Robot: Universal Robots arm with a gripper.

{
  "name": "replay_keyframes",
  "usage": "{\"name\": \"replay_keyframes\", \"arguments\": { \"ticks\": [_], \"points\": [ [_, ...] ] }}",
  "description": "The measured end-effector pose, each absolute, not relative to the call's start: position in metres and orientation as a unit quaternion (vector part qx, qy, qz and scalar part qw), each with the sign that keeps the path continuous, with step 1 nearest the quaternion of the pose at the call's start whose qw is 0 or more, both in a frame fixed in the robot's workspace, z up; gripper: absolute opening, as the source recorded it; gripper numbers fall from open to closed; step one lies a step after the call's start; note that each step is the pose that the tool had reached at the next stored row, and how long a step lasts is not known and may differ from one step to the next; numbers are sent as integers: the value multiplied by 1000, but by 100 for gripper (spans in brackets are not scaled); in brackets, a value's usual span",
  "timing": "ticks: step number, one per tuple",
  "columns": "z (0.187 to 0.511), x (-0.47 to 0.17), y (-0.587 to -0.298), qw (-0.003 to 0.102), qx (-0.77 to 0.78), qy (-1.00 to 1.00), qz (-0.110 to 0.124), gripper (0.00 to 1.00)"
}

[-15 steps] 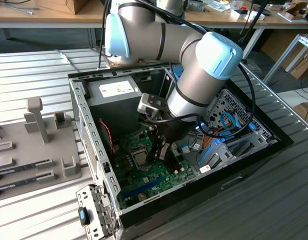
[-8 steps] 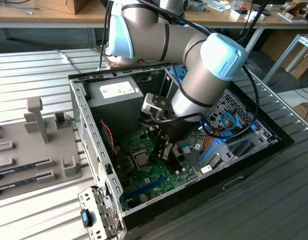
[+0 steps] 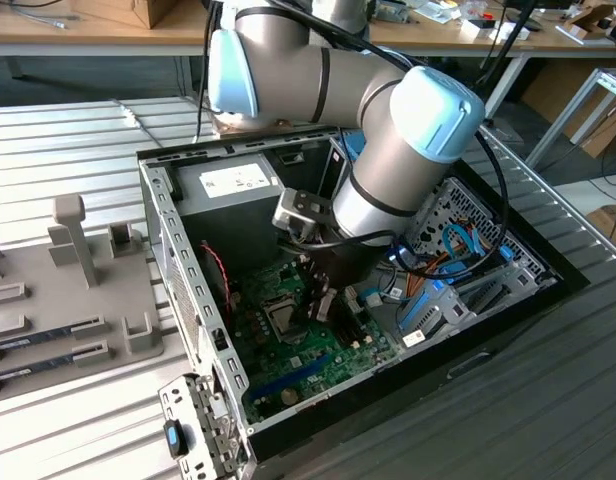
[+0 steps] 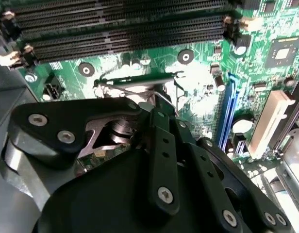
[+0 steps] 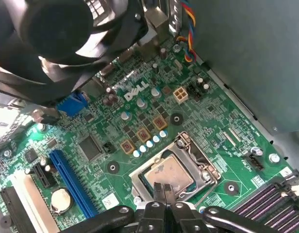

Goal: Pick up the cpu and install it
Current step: 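Install the first cpu locking lever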

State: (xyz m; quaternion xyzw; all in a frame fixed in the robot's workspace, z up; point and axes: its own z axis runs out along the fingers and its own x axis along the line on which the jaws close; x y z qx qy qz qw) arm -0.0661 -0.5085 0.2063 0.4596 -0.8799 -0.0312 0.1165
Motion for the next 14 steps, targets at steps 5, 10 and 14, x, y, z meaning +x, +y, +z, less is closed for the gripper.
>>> {"name": "replay_keyframes", "arguments": {
  "ticks": [5,10,14],
  "points": [
    [222,-66,-507,117,460,-880,-31,11],
    [228,-66,-503,116,460,-880,-32,11],
    [231,-66,-499,113,460,-880,-37,11]
  ]
}}
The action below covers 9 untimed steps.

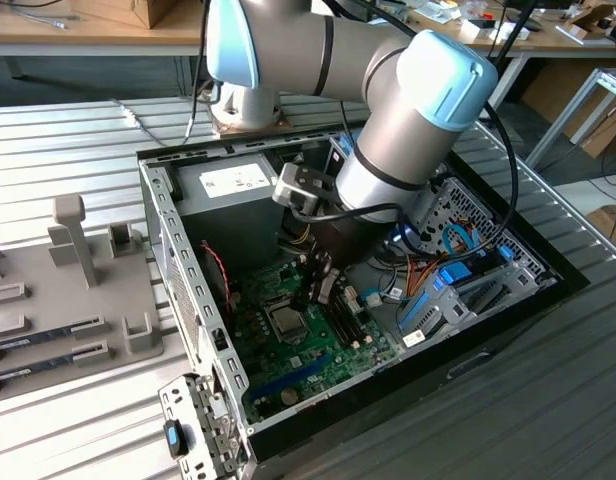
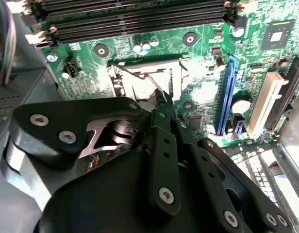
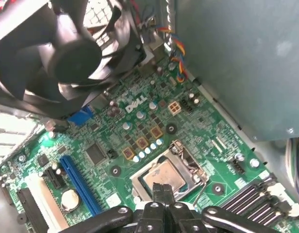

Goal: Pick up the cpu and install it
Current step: 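Install the first cpu locking lever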

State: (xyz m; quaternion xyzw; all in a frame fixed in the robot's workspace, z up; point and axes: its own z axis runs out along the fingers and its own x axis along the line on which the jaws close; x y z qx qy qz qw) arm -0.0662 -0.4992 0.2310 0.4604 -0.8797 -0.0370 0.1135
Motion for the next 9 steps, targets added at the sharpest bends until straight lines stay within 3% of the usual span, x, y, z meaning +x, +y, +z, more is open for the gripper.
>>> {"name": "replay_keyframes", "arguments": {
  "ticks": [9],
  "points": [
    [234,-66,-489,97,464,-878,-68,11]
  ]
}}
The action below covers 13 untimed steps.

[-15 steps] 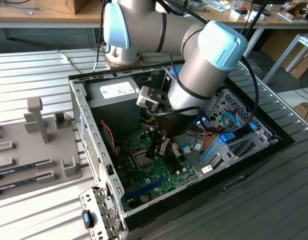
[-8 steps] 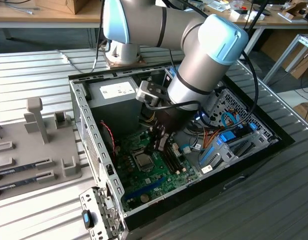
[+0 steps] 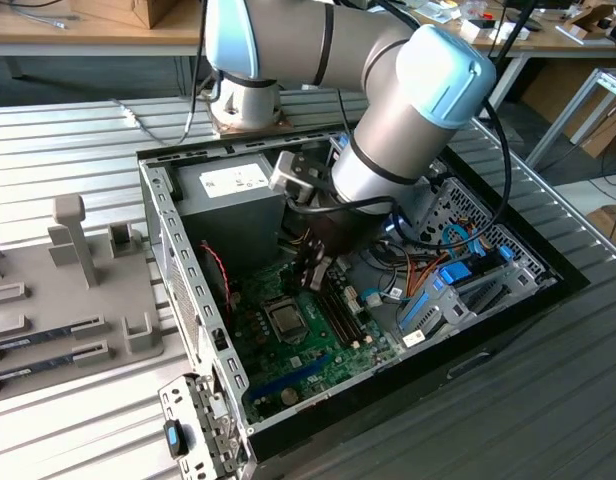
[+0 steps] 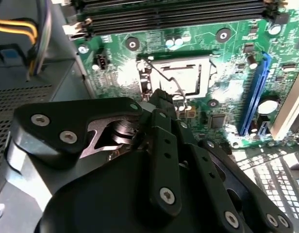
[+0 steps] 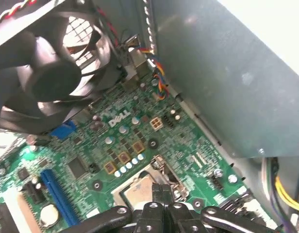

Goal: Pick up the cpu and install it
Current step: 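Install the first cpu locking lever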

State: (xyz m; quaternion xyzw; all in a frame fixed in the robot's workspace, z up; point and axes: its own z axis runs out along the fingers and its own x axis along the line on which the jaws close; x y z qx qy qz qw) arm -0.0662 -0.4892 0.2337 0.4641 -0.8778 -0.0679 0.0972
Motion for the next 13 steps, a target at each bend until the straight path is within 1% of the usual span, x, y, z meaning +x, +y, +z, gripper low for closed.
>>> {"name": "replay_keyframes", "arguments": {
  "ticks": [2,4,6,10,11,13],
  "points": [
    [241,-64,-489,94,467,-876,-75,11],
    [242,-61,-489,93,476,-871,-78,11],
    [242,-59,-489,89,486,-865,-88,11],
    [242,-56,-489,73,498,-856,-118,11],
    [242,-56,-489,72,503,-853,-121,11],
    [242,-56,-489,74,524,-840,-122,11]
  ]
}}
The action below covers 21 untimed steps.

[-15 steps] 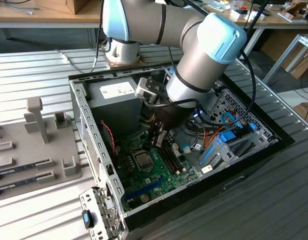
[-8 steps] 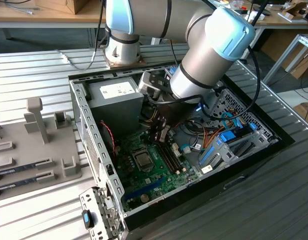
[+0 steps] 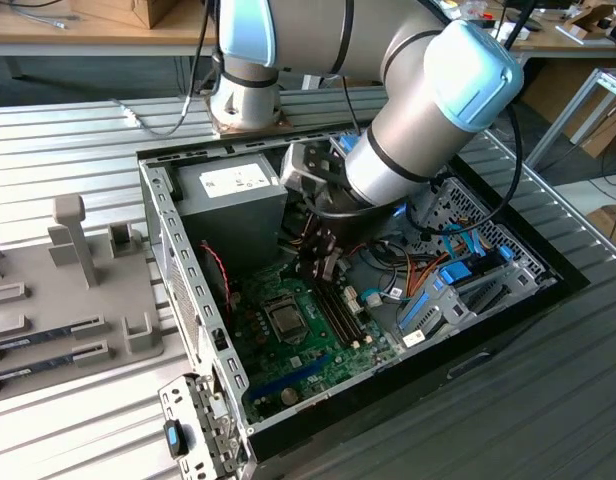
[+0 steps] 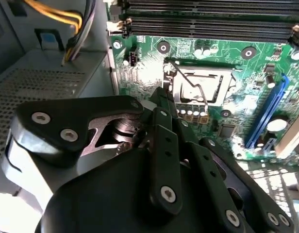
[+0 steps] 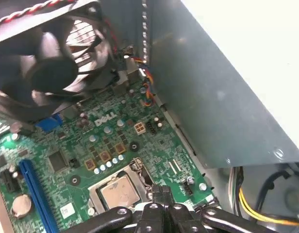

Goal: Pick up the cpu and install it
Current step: 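Install the first cpu locking lever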

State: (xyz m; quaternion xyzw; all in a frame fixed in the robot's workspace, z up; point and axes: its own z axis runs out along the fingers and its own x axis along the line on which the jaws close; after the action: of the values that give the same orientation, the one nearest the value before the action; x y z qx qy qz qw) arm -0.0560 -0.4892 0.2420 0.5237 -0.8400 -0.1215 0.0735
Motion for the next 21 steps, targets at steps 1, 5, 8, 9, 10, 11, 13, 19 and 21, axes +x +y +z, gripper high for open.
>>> {"name": "replay_keyframes", "arguments": {
  "ticks": [1,5,8,9,10,11,13,19,21],
  "points": [
    [242,-56,-489,75,531,-835,-121,11],
    [240,-56,-489,82,584,-800,-116,11],
    [238,-56,-489,87,620,-772,-112,11],
    [238,-56,-489,89,631,-763,-111,11],
    [238,-56,-489,90,640,-755,-110,11],
    [238,-55,-489,91,645,-751,-109,11],
    [238,-55,-489,92,659,-738,-109,11],
    [238,-56,-489,61,672,-734,-80,11],
    [237,-56,-489,43,674,-735,-61,11]
  ]
}}
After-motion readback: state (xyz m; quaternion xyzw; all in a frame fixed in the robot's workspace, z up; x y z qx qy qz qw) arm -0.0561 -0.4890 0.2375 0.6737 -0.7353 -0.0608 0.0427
